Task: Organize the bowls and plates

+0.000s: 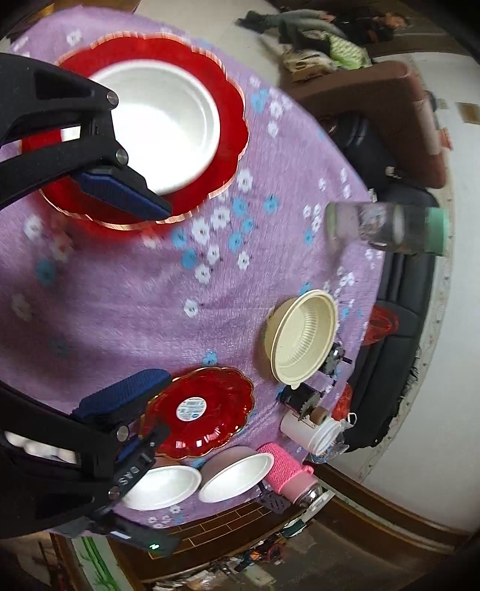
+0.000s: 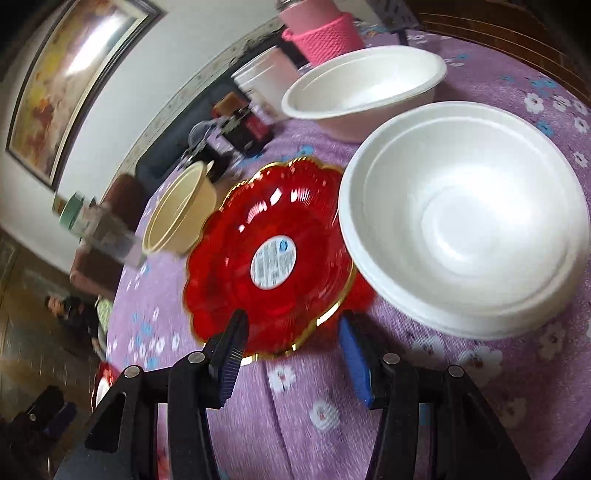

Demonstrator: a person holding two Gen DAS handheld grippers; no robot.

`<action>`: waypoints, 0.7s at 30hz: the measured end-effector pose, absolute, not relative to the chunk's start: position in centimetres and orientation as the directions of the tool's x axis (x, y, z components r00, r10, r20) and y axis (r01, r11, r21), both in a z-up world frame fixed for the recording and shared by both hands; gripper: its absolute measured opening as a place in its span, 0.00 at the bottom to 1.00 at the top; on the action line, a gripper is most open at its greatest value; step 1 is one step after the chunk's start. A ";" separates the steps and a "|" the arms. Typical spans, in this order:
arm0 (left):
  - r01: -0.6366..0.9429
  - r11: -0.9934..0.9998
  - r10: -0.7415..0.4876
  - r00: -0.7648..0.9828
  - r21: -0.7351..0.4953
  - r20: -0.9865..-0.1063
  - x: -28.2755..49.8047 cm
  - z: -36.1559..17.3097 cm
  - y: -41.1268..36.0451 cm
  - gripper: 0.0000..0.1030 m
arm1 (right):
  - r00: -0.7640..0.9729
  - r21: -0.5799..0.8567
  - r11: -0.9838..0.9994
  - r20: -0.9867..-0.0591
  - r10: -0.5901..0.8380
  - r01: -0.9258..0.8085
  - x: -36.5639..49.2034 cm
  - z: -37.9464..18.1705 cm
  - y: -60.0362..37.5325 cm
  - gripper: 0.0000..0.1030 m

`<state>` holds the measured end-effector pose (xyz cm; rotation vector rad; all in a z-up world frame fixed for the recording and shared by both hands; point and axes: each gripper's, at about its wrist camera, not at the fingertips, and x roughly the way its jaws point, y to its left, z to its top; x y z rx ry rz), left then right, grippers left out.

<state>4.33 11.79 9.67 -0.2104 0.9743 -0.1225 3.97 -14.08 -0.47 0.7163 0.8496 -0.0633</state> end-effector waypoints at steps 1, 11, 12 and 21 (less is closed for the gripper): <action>0.005 0.971 -0.202 0.547 -0.238 -0.812 5.0 9.2 11.6 0.79 | 0.676 0.553 0.769 -0.702 0.222 0.321 4.2 -0.5 -14.0 0.52; -0.015 0.974 -0.191 0.478 -0.225 -0.857 10.0 5.4 9.3 0.79 | 0.617 0.585 0.773 -0.709 0.340 0.246 4.1 -1.0 -13.9 0.17; -0.014 0.976 -0.187 0.472 -0.219 -0.861 10.6 5.1 9.0 0.79 | 0.606 0.595 0.768 -0.708 0.363 0.235 3.9 -1.1 -13.8 0.17; 0.022 0.990 -0.134 0.410 -0.137 -0.902 14.6 2.2 6.0 0.79 | 0.575 0.635 0.743 -0.695 0.431 0.211 3.5 -1.4 -13.7 0.17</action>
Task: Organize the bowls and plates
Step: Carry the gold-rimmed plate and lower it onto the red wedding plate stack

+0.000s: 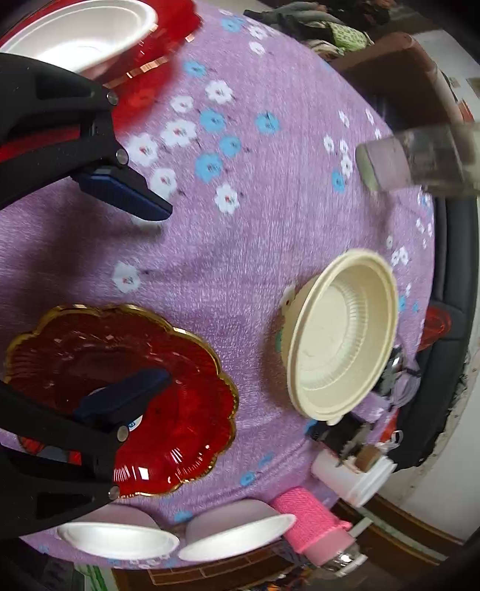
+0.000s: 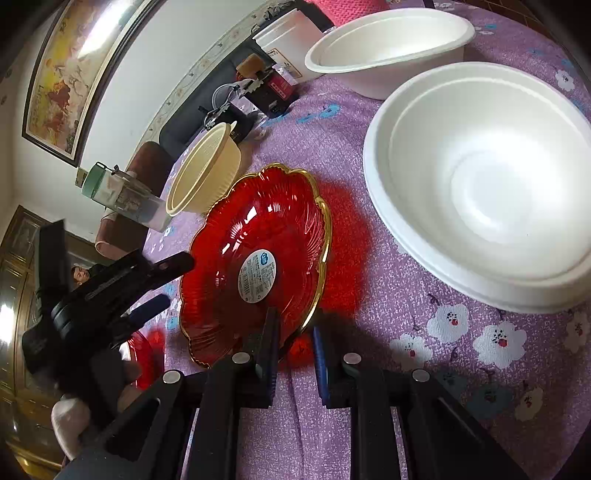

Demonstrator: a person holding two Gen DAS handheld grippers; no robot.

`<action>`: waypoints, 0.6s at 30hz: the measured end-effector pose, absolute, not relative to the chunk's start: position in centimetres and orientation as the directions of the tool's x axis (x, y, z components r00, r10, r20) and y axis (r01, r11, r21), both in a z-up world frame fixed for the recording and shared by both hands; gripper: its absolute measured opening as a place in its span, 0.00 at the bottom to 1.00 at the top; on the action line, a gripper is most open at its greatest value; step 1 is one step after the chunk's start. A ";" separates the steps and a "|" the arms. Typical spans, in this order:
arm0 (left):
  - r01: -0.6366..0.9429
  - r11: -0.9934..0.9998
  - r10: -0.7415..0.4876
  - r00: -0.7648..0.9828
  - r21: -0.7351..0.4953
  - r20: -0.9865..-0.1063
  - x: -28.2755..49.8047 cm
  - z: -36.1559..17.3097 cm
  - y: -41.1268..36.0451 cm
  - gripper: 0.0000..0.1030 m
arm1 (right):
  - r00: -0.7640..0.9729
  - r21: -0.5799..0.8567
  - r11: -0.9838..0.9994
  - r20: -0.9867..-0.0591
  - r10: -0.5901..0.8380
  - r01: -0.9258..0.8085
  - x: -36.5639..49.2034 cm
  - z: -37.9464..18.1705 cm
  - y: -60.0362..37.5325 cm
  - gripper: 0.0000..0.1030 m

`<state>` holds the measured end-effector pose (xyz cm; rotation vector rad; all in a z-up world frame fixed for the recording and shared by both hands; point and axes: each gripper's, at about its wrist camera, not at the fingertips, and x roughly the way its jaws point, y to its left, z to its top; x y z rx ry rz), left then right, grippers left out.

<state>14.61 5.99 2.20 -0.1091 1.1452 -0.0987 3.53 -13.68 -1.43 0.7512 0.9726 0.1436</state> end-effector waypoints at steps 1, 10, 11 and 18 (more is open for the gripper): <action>0.029 0.990 -0.135 0.401 -0.135 -0.906 14.8 1.9 5.8 0.79 | 0.576 0.642 0.738 -0.691 0.438 0.209 3.5 -1.5 -13.7 0.17; 0.098 0.993 -0.105 0.424 -0.070 -0.900 13.2 2.5 5.0 0.28 | 0.612 0.631 0.763 -0.661 0.433 0.141 3.0 -0.6 -13.1 0.18; 0.089 0.993 -0.104 0.435 -0.073 -0.894 12.8 2.9 5.5 0.28 | 0.619 0.633 0.764 -0.652 0.438 0.126 2.9 -0.4 -12.9 0.18; 0.000 0.994 -0.097 0.508 -0.112 -0.856 8.4 7.0 11.5 0.28 | 0.645 0.600 0.797 -0.587 0.490 -0.059 1.7 2.9 -8.6 0.18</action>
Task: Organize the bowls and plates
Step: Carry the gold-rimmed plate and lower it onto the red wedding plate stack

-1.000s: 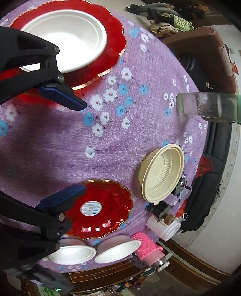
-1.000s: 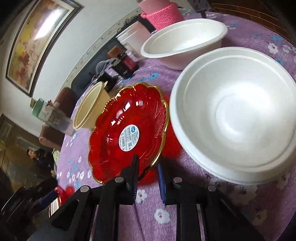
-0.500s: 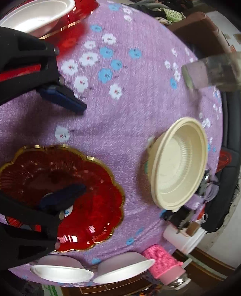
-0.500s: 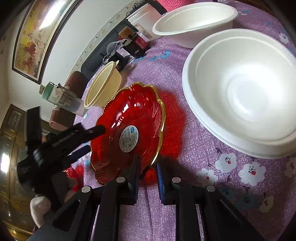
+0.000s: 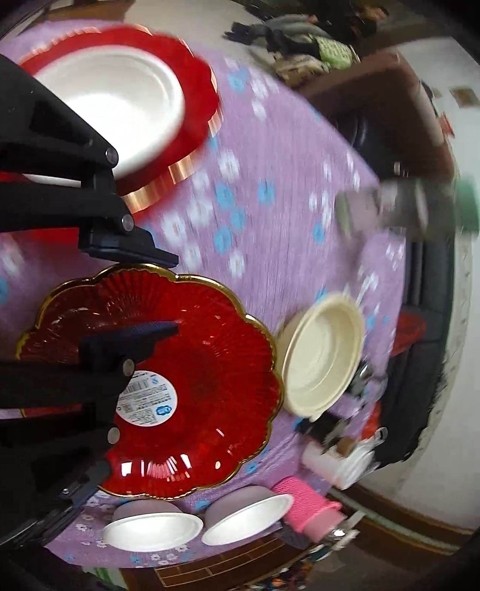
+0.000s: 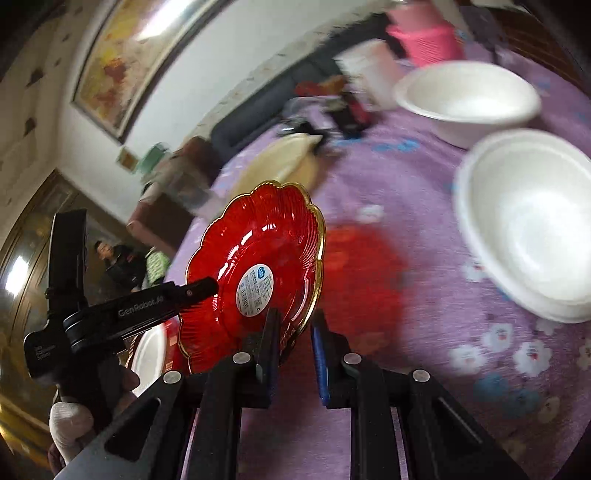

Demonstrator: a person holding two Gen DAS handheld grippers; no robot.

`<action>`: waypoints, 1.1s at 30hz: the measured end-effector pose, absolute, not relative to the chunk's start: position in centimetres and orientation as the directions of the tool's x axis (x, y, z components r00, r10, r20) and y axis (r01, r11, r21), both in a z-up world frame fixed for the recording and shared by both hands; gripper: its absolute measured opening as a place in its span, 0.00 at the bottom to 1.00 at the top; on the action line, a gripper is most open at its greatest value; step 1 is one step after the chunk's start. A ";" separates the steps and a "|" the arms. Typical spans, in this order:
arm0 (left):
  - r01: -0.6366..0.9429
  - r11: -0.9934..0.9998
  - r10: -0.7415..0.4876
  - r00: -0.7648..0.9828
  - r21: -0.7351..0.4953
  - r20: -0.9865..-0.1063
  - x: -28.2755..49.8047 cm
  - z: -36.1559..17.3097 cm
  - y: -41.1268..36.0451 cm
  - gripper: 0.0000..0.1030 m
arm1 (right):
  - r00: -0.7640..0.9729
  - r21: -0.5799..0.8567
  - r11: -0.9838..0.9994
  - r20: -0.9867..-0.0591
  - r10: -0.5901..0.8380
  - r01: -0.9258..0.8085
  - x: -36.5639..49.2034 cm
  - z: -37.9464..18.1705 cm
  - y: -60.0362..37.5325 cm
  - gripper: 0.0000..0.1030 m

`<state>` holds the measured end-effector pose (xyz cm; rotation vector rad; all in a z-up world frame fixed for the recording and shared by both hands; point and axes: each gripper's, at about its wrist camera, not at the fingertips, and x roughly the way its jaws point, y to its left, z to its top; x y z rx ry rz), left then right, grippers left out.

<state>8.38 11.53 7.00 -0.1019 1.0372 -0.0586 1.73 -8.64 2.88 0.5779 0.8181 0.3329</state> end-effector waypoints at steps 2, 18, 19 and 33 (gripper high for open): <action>-0.038 0.992 -0.080 0.526 -0.118 -0.846 6.6 8.2 14.1 0.28 | 0.629 0.584 0.804 -0.585 0.511 -0.109 1.5 3.7 -6.6 0.18; -0.314 0.948 0.132 0.521 -0.046 -0.843 1.0 7.3 28.6 0.28 | 0.424 0.476 0.823 -0.705 0.568 -0.310 3.2 3.2 10.4 0.18; -0.313 0.948 0.124 0.518 -0.052 -0.846 1.1 7.1 28.8 0.28 | 0.427 0.471 0.826 -0.707 0.563 -0.308 3.4 3.1 10.4 0.18; -0.323 0.931 0.069 0.613 -0.170 -0.787 -2.3 9.3 30.3 0.61 | 0.533 0.381 0.867 -0.683 0.499 -0.322 2.2 4.5 11.3 0.57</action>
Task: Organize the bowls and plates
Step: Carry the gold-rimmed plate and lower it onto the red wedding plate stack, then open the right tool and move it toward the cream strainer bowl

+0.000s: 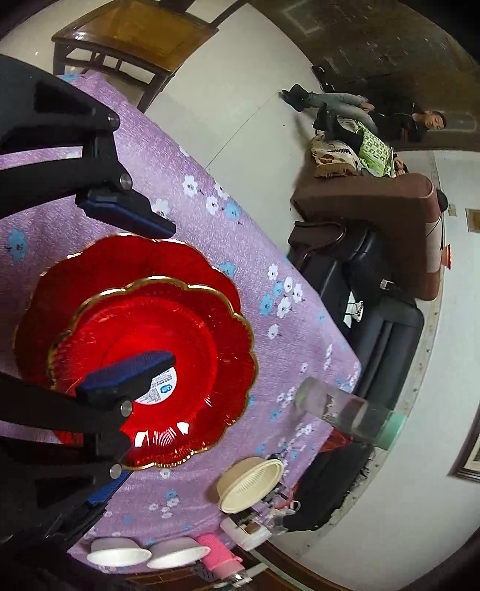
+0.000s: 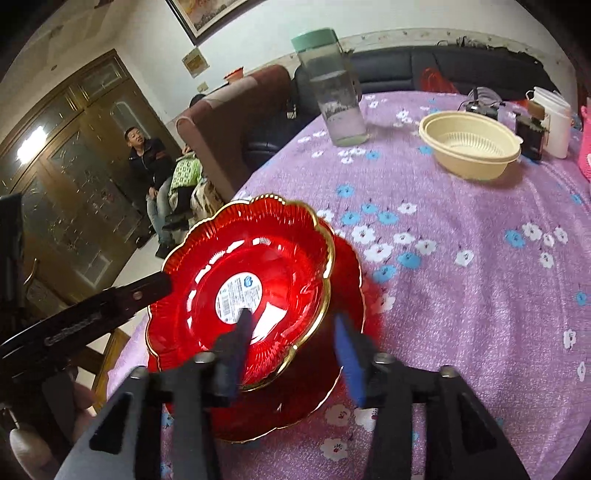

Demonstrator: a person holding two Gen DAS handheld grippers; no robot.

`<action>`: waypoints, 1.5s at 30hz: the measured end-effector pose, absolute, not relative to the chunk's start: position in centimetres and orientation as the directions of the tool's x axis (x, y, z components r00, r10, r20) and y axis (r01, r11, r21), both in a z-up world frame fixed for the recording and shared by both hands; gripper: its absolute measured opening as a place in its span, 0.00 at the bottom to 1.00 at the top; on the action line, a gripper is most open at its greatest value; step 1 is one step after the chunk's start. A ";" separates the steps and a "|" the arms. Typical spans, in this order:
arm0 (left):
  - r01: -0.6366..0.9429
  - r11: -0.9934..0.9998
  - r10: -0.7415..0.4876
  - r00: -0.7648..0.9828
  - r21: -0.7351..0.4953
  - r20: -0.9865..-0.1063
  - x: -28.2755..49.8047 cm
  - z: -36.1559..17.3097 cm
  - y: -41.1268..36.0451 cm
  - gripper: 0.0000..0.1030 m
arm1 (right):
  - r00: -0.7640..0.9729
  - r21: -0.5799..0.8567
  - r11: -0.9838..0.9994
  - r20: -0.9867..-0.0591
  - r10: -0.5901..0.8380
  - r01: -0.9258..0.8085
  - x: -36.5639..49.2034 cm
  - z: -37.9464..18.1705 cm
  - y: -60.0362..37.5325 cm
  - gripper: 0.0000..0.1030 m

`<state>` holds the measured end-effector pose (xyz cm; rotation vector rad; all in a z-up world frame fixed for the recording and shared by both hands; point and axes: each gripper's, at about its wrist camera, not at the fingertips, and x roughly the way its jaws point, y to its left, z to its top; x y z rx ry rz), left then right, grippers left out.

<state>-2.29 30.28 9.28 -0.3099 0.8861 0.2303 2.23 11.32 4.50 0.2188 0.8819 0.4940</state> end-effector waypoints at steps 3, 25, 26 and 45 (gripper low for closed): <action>-0.325 0.926 0.068 0.642 -0.190 -0.764 -3.8 10.2 30.2 0.62 | 0.554 0.375 0.871 -0.672 0.492 -0.318 1.8 4.9 10.7 0.57; -0.380 0.907 0.244 0.824 -0.180 -0.511 -14.8 13.1 22.4 0.81 | 0.746 0.290 0.878 -0.465 0.477 -0.381 -4.7 13.2 7.8 0.70; -0.337 0.927 0.217 0.839 -0.164 -0.499 -15.3 12.9 20.9 0.81 | 0.758 0.287 0.892 -0.473 0.449 -0.349 -5.2 12.2 6.9 0.70; -0.080 0.996 0.093 0.866 0.047 -0.492 -16.3 10.8 9.9 0.84 | 0.718 0.523 0.841 -0.639 0.277 0.141 -5.2 0.3 -6.1 0.71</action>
